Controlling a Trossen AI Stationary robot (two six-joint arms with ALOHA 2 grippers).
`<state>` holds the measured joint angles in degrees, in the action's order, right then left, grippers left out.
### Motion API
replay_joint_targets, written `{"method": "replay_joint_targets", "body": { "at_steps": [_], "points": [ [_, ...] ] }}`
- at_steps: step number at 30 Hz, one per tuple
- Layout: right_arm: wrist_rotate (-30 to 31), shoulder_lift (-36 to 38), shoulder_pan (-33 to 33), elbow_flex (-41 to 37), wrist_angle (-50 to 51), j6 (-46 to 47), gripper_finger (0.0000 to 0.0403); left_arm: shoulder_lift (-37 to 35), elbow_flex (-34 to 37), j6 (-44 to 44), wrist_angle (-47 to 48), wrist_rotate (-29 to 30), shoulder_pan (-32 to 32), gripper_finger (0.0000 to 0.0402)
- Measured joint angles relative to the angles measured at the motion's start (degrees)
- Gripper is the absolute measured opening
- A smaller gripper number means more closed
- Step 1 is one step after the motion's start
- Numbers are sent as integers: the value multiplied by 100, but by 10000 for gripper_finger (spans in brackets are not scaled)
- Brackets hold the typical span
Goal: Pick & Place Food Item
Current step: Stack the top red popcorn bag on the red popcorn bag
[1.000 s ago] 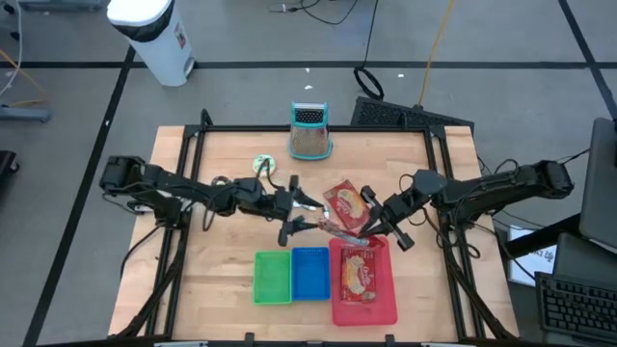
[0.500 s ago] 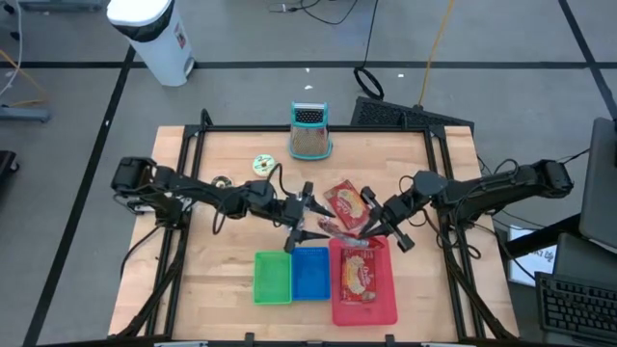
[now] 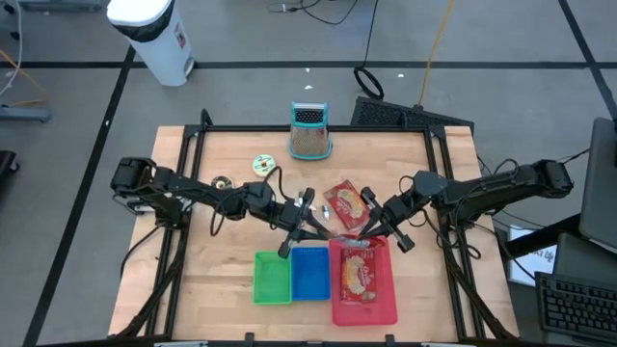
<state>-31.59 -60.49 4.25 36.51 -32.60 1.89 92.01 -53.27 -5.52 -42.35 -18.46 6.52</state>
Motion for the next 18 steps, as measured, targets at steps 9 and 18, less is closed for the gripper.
{"method": "replay_joint_targets", "body": {
  "at_steps": [9,18],
  "points": [
    [449,46,2,0,459,40,33,-92,13,437,120,37,-15,14],
    [1856,860,-4,0,2018,25,139,-641,11,237,677,823,35,8]
  ]
}}
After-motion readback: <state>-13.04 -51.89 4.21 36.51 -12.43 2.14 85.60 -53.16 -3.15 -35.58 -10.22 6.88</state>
